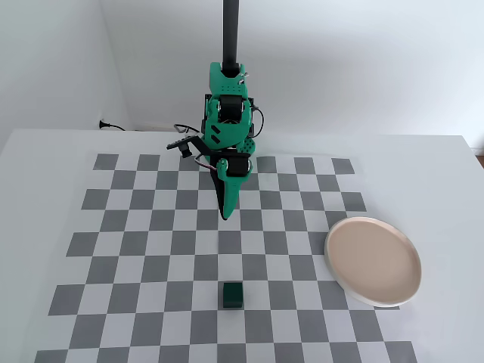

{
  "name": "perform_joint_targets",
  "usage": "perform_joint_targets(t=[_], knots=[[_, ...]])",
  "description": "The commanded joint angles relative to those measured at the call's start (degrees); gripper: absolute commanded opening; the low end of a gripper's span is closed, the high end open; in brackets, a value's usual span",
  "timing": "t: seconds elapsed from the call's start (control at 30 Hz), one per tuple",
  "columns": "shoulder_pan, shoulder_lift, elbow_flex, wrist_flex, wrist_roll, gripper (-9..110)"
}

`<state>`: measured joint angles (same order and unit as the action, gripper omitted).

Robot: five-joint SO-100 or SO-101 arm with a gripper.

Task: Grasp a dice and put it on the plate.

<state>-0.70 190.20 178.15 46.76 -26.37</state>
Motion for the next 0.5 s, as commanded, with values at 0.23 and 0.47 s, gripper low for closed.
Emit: perform_joint_targets(t=[0.23, 0.47], knots=[[-0.62, 0.97, -1.23, -3.52, -16.96, -4], [-2.20, 0.88, -0.88, -4.04, -30.15, -4]])
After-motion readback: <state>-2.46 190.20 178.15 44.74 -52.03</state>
